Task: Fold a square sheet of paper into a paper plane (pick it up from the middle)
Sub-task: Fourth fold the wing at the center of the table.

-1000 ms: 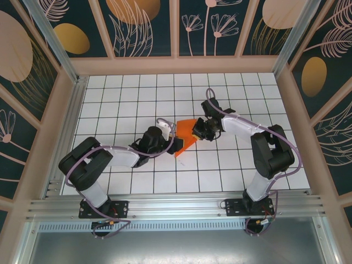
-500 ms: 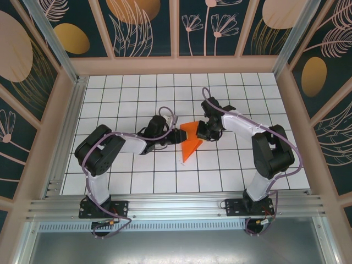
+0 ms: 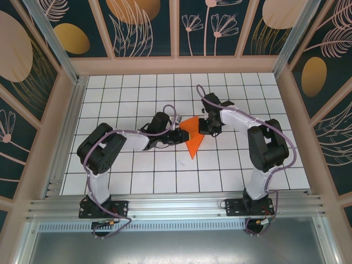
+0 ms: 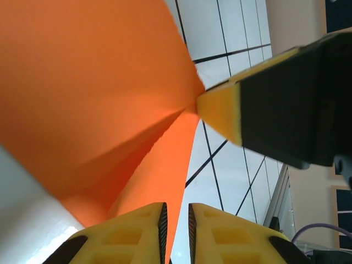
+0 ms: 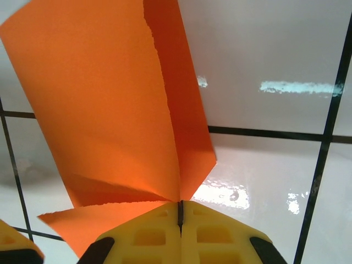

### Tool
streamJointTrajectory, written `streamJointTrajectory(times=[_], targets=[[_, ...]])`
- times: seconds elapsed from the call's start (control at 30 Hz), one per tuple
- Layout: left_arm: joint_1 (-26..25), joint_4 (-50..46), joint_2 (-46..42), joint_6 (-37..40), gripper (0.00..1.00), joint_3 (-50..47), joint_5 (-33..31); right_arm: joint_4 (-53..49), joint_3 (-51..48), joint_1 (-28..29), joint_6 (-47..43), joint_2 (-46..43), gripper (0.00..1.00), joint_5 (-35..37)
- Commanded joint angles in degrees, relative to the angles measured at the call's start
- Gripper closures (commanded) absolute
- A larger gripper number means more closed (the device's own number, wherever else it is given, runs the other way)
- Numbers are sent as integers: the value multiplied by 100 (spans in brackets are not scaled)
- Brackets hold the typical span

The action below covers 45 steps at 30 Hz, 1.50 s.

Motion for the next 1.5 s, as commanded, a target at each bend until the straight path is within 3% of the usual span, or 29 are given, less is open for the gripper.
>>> streamJointTrajectory(times=[0.0, 0.37, 0.57, 0.87, 1.2, 1.47], targets=[[47, -374, 143, 14, 84, 109, 95, -173, 207, -29, -161, 111, 100, 142], [43, -1078, 437, 207, 89, 399, -706, -184, 292, -25, -74, 98, 100, -214], [44, -1312, 447, 175, 92, 453, -1055, -55, 331, -9, 119, -26, 100, -891], [45, -1366, 572, 175, 94, 496, -1066, 856, 138, 118, 1148, -105, 100, -1664], [46, -1385, 600, 166, 95, 497, -1244, 1962, -377, 160, 2359, -35, 100, -1867], [51, -1110, 547, -146, 94, 423, -1527, 2348, -677, 249, 2985, -87, 100, -1630]])
